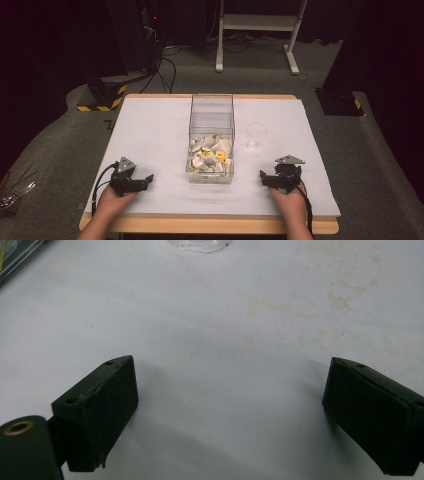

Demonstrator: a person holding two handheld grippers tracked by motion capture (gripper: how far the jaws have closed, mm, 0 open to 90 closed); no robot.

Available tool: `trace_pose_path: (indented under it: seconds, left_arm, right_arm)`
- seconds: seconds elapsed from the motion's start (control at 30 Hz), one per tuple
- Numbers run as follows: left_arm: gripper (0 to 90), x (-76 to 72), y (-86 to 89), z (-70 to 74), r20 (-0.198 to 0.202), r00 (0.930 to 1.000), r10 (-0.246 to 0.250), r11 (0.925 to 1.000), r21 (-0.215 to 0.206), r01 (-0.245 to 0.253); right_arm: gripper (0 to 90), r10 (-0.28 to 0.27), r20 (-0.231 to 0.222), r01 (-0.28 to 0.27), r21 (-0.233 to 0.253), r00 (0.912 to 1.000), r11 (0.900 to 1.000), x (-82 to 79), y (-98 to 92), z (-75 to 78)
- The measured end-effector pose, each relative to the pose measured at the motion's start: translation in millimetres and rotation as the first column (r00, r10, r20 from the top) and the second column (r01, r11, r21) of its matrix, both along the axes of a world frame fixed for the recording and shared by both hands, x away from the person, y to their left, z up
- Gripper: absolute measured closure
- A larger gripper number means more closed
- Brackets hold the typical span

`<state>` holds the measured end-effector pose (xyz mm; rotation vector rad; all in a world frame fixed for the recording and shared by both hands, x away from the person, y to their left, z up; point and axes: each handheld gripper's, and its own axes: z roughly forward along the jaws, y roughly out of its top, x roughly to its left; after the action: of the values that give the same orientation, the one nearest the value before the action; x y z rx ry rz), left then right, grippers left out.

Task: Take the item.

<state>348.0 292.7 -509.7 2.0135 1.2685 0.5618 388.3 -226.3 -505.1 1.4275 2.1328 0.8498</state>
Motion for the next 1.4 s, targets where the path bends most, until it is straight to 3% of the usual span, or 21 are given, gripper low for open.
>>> trace_pose_path:
  seconds: [0.87,1.4]
  left_arm:
    - [16.2,0.0,0.1,0.0,0.0,1.0,-0.001,1.0,-0.001,0.001]
    - [16.2,0.1,0.1,0.0,-0.001,1.0,0.0,1.0,-0.002,0.0]
  right_arm:
    - [8.6,-0.002,0.0,0.002,0.001,1.0,1.0,-0.6,-0.1,1.0]
    - [12.6,0.03,0.065,-0.032,0.032,0.9974,0.999,-8.2,5.1,16.2]
